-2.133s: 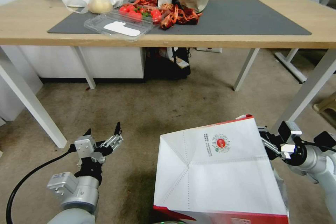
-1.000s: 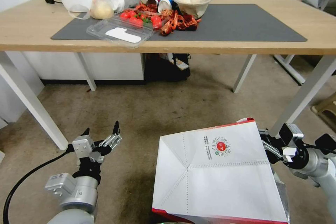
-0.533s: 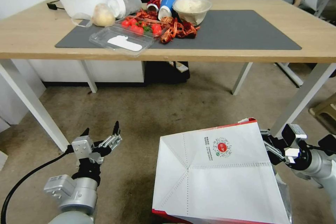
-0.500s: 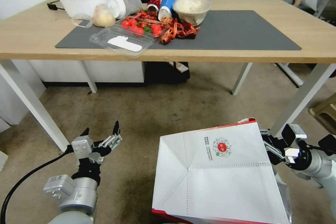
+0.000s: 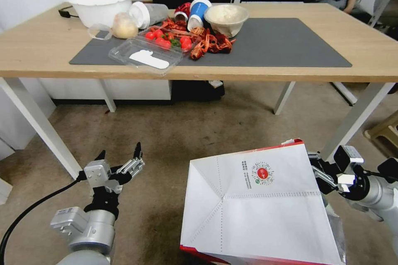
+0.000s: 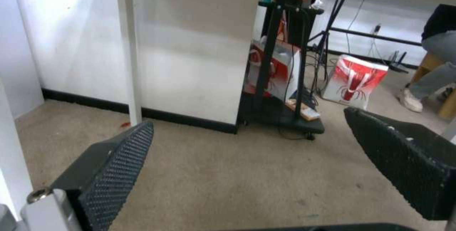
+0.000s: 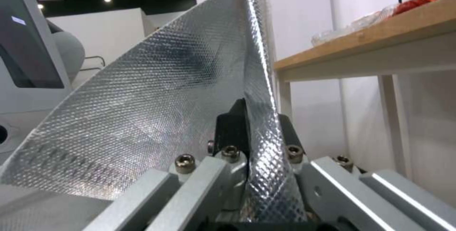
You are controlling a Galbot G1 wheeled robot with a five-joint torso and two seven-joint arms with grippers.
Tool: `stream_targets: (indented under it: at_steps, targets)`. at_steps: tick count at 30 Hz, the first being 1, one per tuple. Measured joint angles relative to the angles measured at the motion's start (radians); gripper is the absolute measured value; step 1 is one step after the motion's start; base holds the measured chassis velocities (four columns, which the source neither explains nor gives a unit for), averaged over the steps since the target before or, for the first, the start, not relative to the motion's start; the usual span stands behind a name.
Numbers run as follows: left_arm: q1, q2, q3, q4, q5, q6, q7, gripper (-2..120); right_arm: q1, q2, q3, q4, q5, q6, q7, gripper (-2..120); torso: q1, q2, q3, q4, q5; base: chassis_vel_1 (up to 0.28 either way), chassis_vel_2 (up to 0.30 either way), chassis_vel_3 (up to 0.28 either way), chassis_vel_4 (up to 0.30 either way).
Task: Pick up the food delivery bag from the floor and place it on the table.
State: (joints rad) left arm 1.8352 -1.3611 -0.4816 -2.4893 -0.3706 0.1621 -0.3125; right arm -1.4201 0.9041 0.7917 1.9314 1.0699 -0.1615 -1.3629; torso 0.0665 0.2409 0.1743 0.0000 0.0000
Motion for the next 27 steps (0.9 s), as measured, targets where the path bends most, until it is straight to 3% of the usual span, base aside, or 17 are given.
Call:
stream_targets:
  at_steps: [27]
  targets:
    - [-0.003,0.001,0.004,0.005,0.005,0.001,0.005,100,-0.003,0.021,0.000,0.006,-0.012,0.001,0.003,0,0.031,0.111,0.080,0.0000,0.0000,0.000,0.000,0.000,0.000]
